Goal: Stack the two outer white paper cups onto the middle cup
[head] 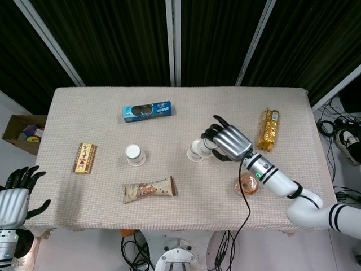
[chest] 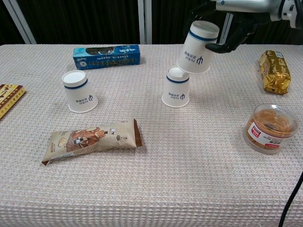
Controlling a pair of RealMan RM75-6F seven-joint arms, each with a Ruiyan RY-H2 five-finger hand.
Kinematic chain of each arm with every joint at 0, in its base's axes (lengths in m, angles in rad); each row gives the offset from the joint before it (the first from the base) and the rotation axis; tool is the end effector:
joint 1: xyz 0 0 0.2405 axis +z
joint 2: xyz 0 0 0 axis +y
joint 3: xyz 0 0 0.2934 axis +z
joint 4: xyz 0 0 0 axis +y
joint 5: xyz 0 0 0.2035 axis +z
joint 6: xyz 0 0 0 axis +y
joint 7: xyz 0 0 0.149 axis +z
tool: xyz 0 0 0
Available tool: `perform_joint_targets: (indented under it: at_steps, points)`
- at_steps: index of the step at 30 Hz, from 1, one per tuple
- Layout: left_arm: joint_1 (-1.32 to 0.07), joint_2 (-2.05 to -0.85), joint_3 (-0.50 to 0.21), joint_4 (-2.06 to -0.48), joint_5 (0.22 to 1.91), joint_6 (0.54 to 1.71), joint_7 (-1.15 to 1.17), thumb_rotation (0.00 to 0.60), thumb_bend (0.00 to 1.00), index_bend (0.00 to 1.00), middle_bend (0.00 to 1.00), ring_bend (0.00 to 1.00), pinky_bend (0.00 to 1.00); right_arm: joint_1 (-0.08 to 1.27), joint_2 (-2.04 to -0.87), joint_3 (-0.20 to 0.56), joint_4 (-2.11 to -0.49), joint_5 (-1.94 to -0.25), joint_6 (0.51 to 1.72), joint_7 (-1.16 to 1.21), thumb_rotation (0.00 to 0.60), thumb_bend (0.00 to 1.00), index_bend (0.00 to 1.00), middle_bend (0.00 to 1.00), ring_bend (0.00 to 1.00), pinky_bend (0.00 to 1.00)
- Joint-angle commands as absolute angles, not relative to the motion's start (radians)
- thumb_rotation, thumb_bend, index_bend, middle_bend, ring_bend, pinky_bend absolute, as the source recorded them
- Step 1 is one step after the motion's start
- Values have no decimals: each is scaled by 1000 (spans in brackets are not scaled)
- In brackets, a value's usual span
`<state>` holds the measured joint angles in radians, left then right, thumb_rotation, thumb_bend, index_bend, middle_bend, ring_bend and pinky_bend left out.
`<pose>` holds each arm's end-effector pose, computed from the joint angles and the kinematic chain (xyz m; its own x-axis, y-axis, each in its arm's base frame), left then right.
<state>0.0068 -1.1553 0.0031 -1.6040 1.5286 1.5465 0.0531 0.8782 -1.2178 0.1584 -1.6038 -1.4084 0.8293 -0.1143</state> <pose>-0.3527 0.1458 0.1687 0.4204 0.0324 0.9068 0.9056 0.0469 -0.4216 -0.1237 -0.3920 0.0785 0.5996 -0.1489 0.7863 -0.6585 -0.6501 0.3790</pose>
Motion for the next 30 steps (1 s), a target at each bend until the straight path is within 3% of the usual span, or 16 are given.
perform_joint_targets:
  at_steps: [1,15,20,22,24,27,30]
  points:
    - [7,-1156,3,-1603,1528,1546,52,600,199,228,124,76,103,899,-1256,159,-1571,-1397,813,-149,600,434,413,371,177,62]
    - [11,-1159,4,-1593,1518,1541,43,600,199,228,124,76,104,971,-1359,170,-1474,-1349,744,-219,600,409,374,333,160,63]
    - [5,-1156,-2,-1590,1518,1538,37,600,199,228,124,75,104,986,-1390,159,-1440,-1312,710,-250,600,376,232,266,81,37]
    - [-4,-1151,-9,-1591,1523,1536,37,600,199,228,124,76,104,990,-1398,148,-1431,-1276,684,-278,600,314,78,165,17,5]
    - [-20,-1145,-19,-1594,1533,1532,50,600,198,228,124,76,104,995,-1405,129,-1425,-1230,655,-326,600,226,5,64,0,0]
    - [-55,-1129,-34,-1608,1546,1503,62,600,198,228,124,76,103,987,-1414,106,-1432,-1183,653,-370,600,113,0,0,0,0]
    - [-103,-1108,-49,-1633,1559,1451,46,600,198,228,124,76,103,962,-1396,97,-1466,-1168,688,-373,600,105,0,0,0,0]
